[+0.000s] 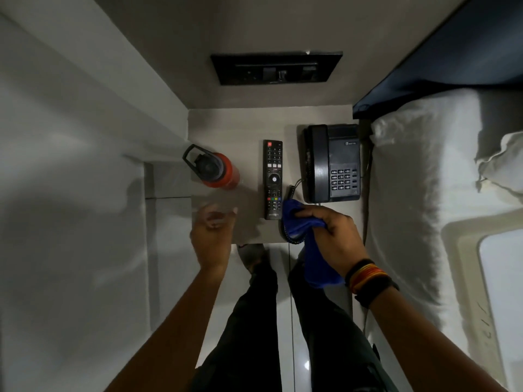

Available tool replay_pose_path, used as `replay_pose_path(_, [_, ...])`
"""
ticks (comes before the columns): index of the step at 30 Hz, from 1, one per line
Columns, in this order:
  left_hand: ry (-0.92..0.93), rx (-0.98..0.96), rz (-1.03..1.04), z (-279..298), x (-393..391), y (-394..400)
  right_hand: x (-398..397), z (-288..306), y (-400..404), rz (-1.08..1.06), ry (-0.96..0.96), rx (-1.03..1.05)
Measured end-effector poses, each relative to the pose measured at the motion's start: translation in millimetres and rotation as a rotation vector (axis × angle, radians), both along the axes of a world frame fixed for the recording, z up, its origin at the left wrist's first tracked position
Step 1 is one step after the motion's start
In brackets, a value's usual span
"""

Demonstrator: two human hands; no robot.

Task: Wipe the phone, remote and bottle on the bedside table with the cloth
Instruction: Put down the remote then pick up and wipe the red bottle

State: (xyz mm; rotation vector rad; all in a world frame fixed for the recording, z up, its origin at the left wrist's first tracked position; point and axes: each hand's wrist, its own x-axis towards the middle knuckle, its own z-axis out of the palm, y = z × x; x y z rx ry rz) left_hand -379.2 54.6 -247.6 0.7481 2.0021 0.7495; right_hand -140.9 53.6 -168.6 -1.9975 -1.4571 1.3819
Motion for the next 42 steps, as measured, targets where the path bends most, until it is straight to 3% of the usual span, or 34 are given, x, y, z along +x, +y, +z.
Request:
replay_pose_path(2, [0.022, 0.134, 0.006, 12.7, -17.4, 3.7, -4.3, 3.6, 5.0, 0.008, 0.011, 0.012])
replay_pose_path(8, [-0.171, 0.023, -0.385, 25.7, -37.4, 97.5, -19.1, 11.7, 9.1, -0.044, -0.02, 0.083])
replay_pose_path(14, [-0.048, 0.063, -0.294, 46.8, -28.5, 140.4, -26.5, 48.2, 39.6, -0.031, -0.05, 0.372])
replay_pose_path(17, [-0.156, 0.032, -0.219, 62.8, -28.5, 147.8, -41.1, 66.5, 70.9, 0.177, -0.056, 0.518])
replay_pose_path(21, [-0.366, 0.019, -0.227, 83.7, -24.2, 156.4, -69.9, 59.5, 97.3, 0.771, -0.276, 0.537])
replay_pose_path(27, [-0.256, -0.061, -0.21, 102.1, -29.2, 148.6, -61.8, 7.5, 35.8, 1.072, -0.34, 0.57])
replay_pose_path(30, [-0.21, -0.041, -0.226, 107.7, -35.8, 143.6, -42.2, -11.9, -8.8, 0.975, -0.341, 0.223])
replay_pose_path(33, [-0.179, -0.054, -0.17, 107.1, -40.8, 136.8, -26.3, -8.1, -32.0, 0.605, -0.222, 0.035])
replay_pose_path(37, [-0.114, -0.069, -0.16, 102.2, -40.2, 129.6, -42.7, 30.6, -10.3, 0.344, -0.084, 0.344])
replay_pose_path(39, [-0.093, -0.075, -0.169, 102.8, -35.5, 127.7, -60.9, 43.2, 11.1, 0.367, -0.083, 0.547])
replay_pose_path(42, [-0.116, -0.071, -0.179, 107.6, -35.0, 128.3, -83.7, 41.9, 27.1, 0.569, -0.118, 0.551])
